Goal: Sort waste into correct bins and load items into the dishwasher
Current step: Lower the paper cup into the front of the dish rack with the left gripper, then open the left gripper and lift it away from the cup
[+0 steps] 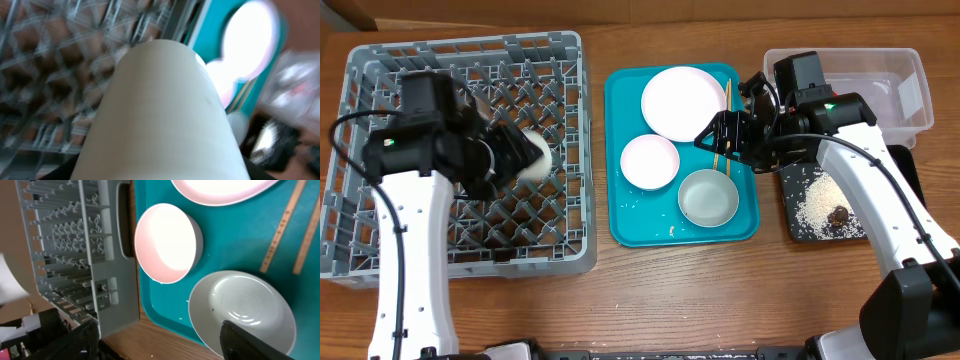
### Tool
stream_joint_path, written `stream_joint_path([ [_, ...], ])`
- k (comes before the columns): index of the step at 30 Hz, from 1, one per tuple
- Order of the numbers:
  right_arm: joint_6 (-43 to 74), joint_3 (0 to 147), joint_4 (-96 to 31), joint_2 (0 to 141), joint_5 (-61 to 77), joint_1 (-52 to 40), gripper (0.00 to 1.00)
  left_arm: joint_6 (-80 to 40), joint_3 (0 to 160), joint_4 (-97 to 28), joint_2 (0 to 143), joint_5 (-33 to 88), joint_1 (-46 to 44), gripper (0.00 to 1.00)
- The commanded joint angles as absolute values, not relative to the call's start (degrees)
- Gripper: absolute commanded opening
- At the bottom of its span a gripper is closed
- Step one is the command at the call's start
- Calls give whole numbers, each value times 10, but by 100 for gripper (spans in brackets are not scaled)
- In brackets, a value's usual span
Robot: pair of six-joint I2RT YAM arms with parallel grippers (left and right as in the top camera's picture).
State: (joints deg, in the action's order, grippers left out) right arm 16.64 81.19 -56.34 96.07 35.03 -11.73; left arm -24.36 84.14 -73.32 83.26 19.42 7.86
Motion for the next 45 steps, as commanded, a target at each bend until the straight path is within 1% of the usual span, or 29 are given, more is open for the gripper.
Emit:
stream_joint_path([
  [1, 163, 813, -568, 964, 329, -119, 82, -210, 852, -765, 828, 135, 46, 35],
  [5, 163, 813, -570, 964, 325, -119, 82, -210, 852, -807, 828, 130, -1, 34],
  [9, 163, 813, -574, 964, 315, -119, 83, -218, 852, -848, 828, 90, -55, 34],
  [14, 163, 813, -574, 964, 315, -119, 85, -288, 845, -900, 828, -4, -120, 35],
  [17, 163, 813, -574, 964, 315, -119, 86, -332, 827, -907, 828, -47, -137, 35],
  [24, 160, 813, -575, 964, 315, -119, 87, -347, 738, -834, 828, -48, -139, 34],
  [32, 150, 813, -576, 964, 315, -119, 87, -348, 644, -718, 828, -48, -138, 34],
  [35, 150, 813, -578, 964, 315, -119, 87, -350, 622, -696, 828, -44, -138, 36],
  [37, 149, 813, -581, 964, 315, -119, 87, -352, 608, -691, 828, -44, -138, 43],
  [39, 148, 813, -583, 964, 315, -119, 87, -361, 598, -688, 828, -44, -138, 56],
  [40, 148, 813, -583, 964, 315, -119, 87, -363, 594, -687, 828, -44, -138, 60],
  [42, 148, 813, -582, 964, 315, -119, 87, -364, 590, -687, 828, -42, -138, 66],
  [43, 148, 813, -582, 964, 315, -119, 87, -364, 590, -688, 828, -41, -138, 72],
  [45, 148, 813, -582, 964, 315, -119, 87, -364, 590, -687, 828, -39, -138, 78],
])
